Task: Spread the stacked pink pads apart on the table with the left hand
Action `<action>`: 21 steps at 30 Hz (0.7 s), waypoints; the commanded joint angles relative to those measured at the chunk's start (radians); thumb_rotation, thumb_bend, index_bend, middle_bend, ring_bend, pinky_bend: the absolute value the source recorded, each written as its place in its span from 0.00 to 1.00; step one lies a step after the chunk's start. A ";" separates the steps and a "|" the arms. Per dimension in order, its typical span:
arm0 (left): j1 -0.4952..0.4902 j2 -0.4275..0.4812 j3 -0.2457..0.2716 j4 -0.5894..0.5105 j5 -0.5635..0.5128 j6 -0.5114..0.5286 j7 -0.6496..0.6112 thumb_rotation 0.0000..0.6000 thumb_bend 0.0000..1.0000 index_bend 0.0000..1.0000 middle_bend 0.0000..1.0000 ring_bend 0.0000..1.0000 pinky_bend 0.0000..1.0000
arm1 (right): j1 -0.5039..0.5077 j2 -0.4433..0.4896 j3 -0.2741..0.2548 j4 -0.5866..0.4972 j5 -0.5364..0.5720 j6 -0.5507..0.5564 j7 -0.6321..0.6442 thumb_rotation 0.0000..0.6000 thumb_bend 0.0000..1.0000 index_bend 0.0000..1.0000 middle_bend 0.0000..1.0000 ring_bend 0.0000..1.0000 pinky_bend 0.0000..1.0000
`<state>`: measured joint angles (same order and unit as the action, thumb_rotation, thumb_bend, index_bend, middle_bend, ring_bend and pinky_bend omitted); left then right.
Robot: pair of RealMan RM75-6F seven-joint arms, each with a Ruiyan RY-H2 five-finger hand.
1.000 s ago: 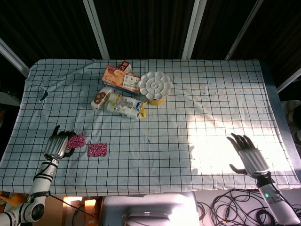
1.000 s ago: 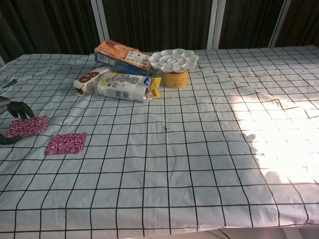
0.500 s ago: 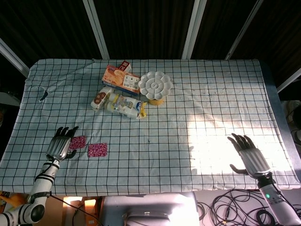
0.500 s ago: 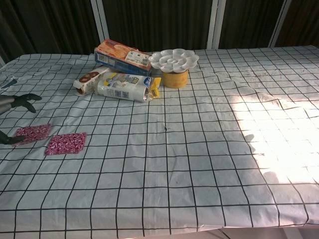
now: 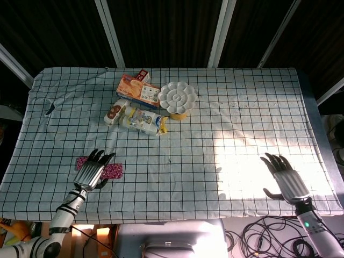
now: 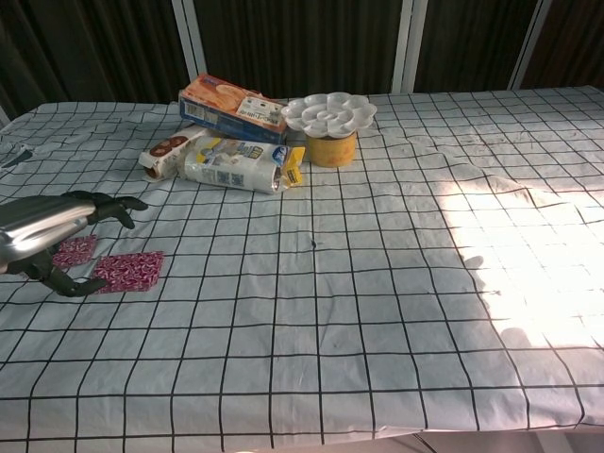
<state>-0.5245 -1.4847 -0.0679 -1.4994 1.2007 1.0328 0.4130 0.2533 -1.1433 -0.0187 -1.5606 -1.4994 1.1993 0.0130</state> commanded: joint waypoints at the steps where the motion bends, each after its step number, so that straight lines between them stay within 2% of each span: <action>1: -0.015 -0.033 0.000 0.026 -0.027 -0.013 0.034 1.00 0.32 0.09 0.19 0.04 0.00 | -0.001 0.002 0.000 0.000 0.001 0.000 0.002 1.00 0.19 0.00 0.00 0.00 0.00; 11: -0.028 -0.076 -0.006 0.084 -0.071 -0.027 0.063 1.00 0.32 0.10 0.24 0.05 0.00 | -0.002 0.009 -0.001 -0.003 0.003 -0.003 0.006 1.00 0.19 0.00 0.00 0.00 0.00; 21: -0.024 -0.080 0.004 0.094 -0.057 -0.019 0.049 1.00 0.32 0.15 0.29 0.08 0.00 | -0.001 0.010 0.000 -0.007 0.009 -0.010 0.000 1.00 0.19 0.00 0.00 0.00 0.00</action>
<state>-0.5487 -1.5650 -0.0637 -1.4048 1.1432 1.0134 0.4620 0.2524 -1.1335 -0.0192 -1.5675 -1.4906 1.1894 0.0131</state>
